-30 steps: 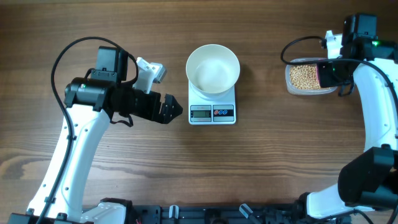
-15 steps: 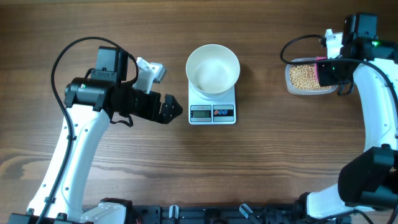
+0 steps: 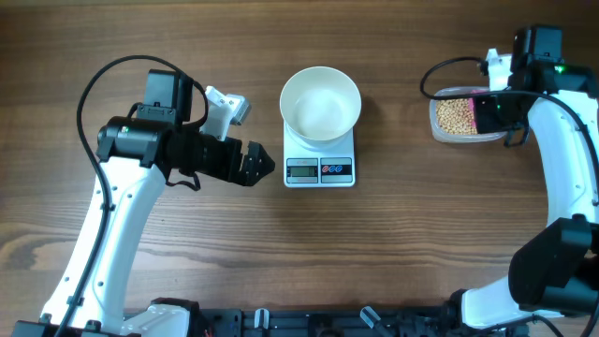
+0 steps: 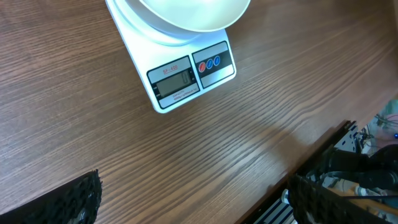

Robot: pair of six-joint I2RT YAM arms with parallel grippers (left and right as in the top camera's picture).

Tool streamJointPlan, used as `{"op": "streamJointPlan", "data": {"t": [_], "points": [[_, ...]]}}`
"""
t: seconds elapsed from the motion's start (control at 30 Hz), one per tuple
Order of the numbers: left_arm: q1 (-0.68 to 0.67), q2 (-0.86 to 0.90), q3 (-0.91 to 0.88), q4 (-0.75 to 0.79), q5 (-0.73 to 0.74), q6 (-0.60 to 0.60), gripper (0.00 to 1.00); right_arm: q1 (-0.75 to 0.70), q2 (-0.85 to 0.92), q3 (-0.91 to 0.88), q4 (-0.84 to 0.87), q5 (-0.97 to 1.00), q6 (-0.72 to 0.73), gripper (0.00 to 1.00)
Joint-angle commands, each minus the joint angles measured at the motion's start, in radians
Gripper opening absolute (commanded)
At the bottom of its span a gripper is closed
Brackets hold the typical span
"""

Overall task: Scoop item into bowl and weigh 150g on scale
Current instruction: 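Lower the pink scoop with the right gripper toward the soybean tub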

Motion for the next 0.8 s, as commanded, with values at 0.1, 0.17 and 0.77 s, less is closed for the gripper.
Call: {"op": "streamJointPlan", "data": {"t": [0.1, 0.17, 0.77], "points": [[-0.005, -0.010, -0.005, 0.000, 0.023, -0.002, 1.00, -0.004, 0.013, -0.014, 0.014, 0.043, 0.040, 0.04], [-0.005, -0.010, -0.005, 0.000, 0.023, -0.002, 1.00, -0.004, 0.013, -0.018, 0.009, 0.016, 0.041, 0.04], [-0.005, -0.010, -0.005, 0.000, 0.023, -0.002, 1.00, -0.004, 0.013, -0.074, 0.018, -0.174, 0.027, 0.04]]}}
